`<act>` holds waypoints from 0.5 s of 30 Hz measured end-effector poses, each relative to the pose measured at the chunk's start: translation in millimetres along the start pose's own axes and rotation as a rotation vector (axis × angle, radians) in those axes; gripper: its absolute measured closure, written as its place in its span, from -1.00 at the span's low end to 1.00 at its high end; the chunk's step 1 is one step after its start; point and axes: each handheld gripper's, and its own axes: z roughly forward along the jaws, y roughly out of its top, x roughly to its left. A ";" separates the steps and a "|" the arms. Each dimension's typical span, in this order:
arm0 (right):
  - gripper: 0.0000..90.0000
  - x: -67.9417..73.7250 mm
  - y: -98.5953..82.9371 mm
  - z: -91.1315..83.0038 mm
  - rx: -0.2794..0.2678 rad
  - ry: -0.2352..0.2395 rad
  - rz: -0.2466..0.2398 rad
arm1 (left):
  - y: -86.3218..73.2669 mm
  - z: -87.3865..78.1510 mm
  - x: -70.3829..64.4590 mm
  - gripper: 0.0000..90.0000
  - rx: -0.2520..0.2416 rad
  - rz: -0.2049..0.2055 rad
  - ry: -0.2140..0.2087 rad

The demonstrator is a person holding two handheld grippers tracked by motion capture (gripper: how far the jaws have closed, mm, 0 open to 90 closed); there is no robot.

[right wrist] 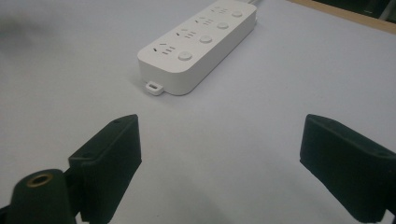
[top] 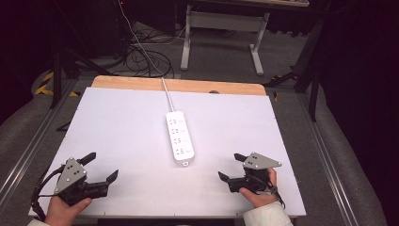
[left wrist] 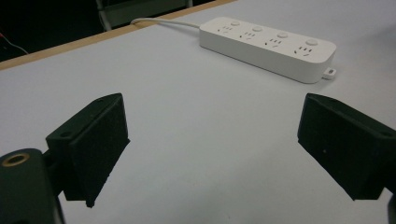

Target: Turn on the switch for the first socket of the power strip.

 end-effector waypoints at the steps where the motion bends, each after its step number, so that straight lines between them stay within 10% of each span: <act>1: -0.71 0.0 0.1 0.0 0.000 -0.001 0.000 | -0.1 0.1 0.1 -0.79 0.002 0.000 0.001; 15: -0.69 -2.5 17.6 4.3 0.036 0.011 -0.036 | -0.4 0.6 1.4 -0.79 0.016 -0.002 0.015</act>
